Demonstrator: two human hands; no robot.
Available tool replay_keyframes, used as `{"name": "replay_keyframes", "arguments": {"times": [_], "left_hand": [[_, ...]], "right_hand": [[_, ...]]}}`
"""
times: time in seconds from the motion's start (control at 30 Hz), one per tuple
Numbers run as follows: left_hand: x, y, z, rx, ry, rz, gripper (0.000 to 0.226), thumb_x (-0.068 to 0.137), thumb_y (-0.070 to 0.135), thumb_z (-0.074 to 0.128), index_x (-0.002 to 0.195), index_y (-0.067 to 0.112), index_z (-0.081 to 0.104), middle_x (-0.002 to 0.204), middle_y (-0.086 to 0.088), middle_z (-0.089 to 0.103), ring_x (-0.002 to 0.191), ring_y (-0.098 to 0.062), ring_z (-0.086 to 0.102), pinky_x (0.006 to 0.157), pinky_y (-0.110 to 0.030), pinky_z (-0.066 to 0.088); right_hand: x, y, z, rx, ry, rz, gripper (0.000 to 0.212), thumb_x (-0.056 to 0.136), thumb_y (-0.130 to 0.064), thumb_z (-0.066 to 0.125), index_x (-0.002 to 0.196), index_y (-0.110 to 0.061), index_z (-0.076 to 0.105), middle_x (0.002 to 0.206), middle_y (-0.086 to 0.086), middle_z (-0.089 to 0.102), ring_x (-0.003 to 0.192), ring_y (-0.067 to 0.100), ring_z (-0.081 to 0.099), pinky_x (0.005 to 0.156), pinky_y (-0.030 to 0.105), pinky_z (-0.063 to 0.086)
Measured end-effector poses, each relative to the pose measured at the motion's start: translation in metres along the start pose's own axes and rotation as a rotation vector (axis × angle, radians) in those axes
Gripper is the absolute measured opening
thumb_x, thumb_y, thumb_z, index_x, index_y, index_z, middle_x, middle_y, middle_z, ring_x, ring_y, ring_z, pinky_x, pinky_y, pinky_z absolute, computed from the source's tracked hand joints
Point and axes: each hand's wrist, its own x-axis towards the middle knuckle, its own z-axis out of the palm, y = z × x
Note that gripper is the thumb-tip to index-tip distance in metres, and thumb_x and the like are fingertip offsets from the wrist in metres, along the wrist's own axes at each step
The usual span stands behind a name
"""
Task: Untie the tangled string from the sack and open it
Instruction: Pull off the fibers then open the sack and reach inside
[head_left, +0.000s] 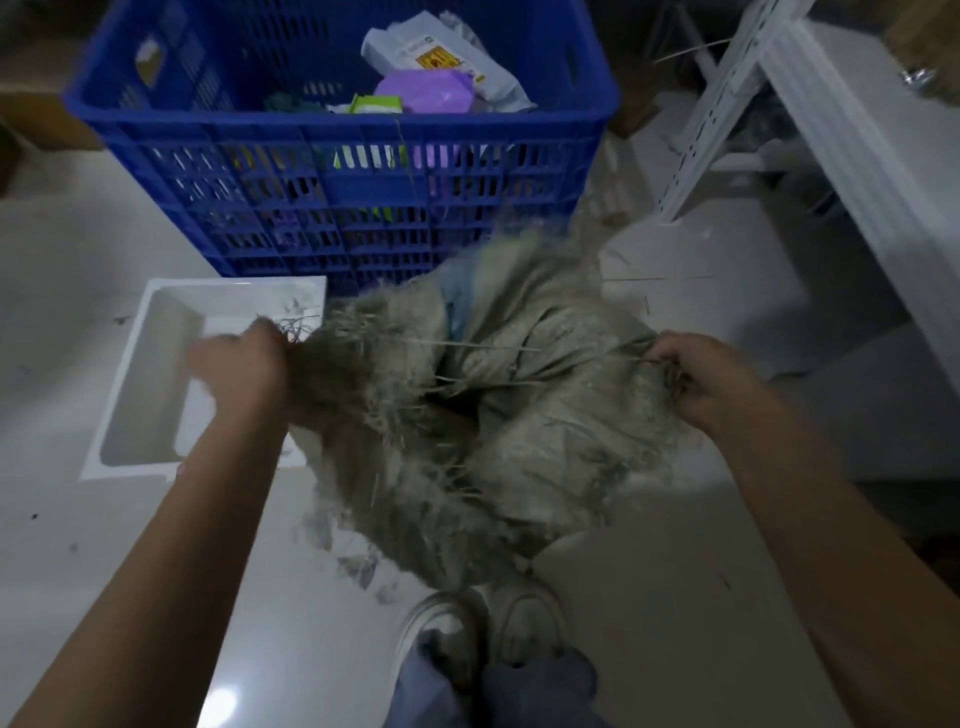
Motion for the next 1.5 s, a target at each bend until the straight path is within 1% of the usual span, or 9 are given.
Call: {"name": "replay_keyframes", "arguments": {"times": [0.07,0.2,0.4,0.67,0.8,0.97,1.13,1.33,1.5], "left_hand": [[-0.027,0.0,0.013,0.451,0.272,0.55,0.04,0.078,0.02,0.061,0.112,-0.001,0.054,0.111,-0.02,0.058,0.105,-0.035,0.059,0.091,-0.044,0.047],[-0.093,-0.016,0.06,0.918,-0.067,1.377,0.046,0.063,0.028,0.076,0.102,0.005,0.065,0.099,-0.015,0.069,0.09,-0.031,0.066,0.078,-0.039,0.053],[-0.064,-0.051,0.072,1.338,-0.181,0.947,0.08,0.075,0.027,0.071,0.143,0.003,0.036,0.139,-0.022,0.049,0.129,-0.04,0.048,0.1,-0.052,0.044],[-0.03,-0.041,0.049,1.184,-0.3,1.05,0.053,0.079,0.001,0.062,0.13,0.004,0.046,0.095,-0.02,0.066,0.077,-0.037,0.066,0.052,-0.037,0.046],[-0.027,-0.024,0.056,0.914,-0.321,0.853,0.029,0.091,0.011,0.046,0.119,0.011,0.052,0.095,-0.019,0.066,0.084,-0.037,0.064,0.065,-0.039,0.049],[-0.028,-0.002,0.065,0.788,-0.326,0.472,0.028,0.089,0.025,0.047,0.069,0.007,0.051,0.077,-0.013,0.054,0.076,-0.031,0.053,0.067,-0.034,0.04],[-0.017,0.007,0.06,0.556,-0.429,0.253,0.022,0.091,0.026,0.041,0.079,0.01,0.048,0.067,-0.001,0.039,0.085,-0.027,0.046,0.076,-0.035,0.037],[0.001,0.0,0.055,0.231,-0.481,-0.037,0.05,0.087,0.029,0.058,0.126,0.0,0.048,0.108,-0.014,0.055,0.091,-0.029,0.054,0.077,-0.035,0.045],[0.033,-0.012,0.033,0.218,-0.53,-0.084,0.041,0.083,0.011,0.067,0.116,-0.012,0.057,0.09,-0.02,0.061,0.075,-0.028,0.06,0.067,-0.03,0.059]], "right_hand": [[-0.001,0.001,0.005,0.048,-0.073,0.042,0.024,0.086,0.008,0.031,0.076,0.001,0.053,0.048,0.012,0.061,0.034,0.017,0.061,0.035,0.02,0.05],[0.001,-0.002,0.018,0.042,-0.213,0.065,0.047,0.092,0.002,0.028,0.061,0.003,0.064,0.047,0.014,0.063,0.034,0.018,0.062,0.033,0.022,0.05],[0.007,-0.013,0.019,0.07,-0.186,0.041,0.07,0.093,-0.002,0.034,0.026,-0.002,0.055,0.03,0.008,0.052,0.022,0.015,0.051,0.026,0.015,0.041],[0.031,-0.024,0.006,-0.084,0.144,0.041,0.037,0.09,-0.03,0.043,0.077,-0.001,0.062,0.056,0.011,0.062,0.059,0.023,0.059,0.057,0.024,0.051],[-0.002,-0.015,0.025,-0.965,0.541,-0.505,0.08,0.076,-0.066,0.044,0.123,-0.001,0.045,0.118,0.017,0.053,0.106,0.034,0.053,0.086,0.042,0.043],[-0.069,0.07,0.079,-1.192,-0.123,-0.174,0.082,0.078,-0.078,0.031,0.107,-0.005,0.054,0.094,0.009,0.068,0.087,0.029,0.065,0.076,0.035,0.052],[-0.034,0.106,0.064,-1.22,0.0,0.005,0.099,0.074,-0.076,0.046,0.137,-0.002,0.024,0.131,0.014,0.053,0.117,0.031,0.054,0.09,0.036,0.045],[0.004,0.104,0.043,-0.747,0.017,-0.063,0.028,0.082,-0.024,0.061,0.101,-0.005,0.064,0.094,0.011,0.065,0.092,0.028,0.063,0.078,0.028,0.049],[0.016,0.061,0.015,0.102,-0.131,0.157,0.03,0.085,0.01,0.041,0.107,0.001,0.059,0.094,0.015,0.069,0.076,0.026,0.069,0.069,0.037,0.06]]}}
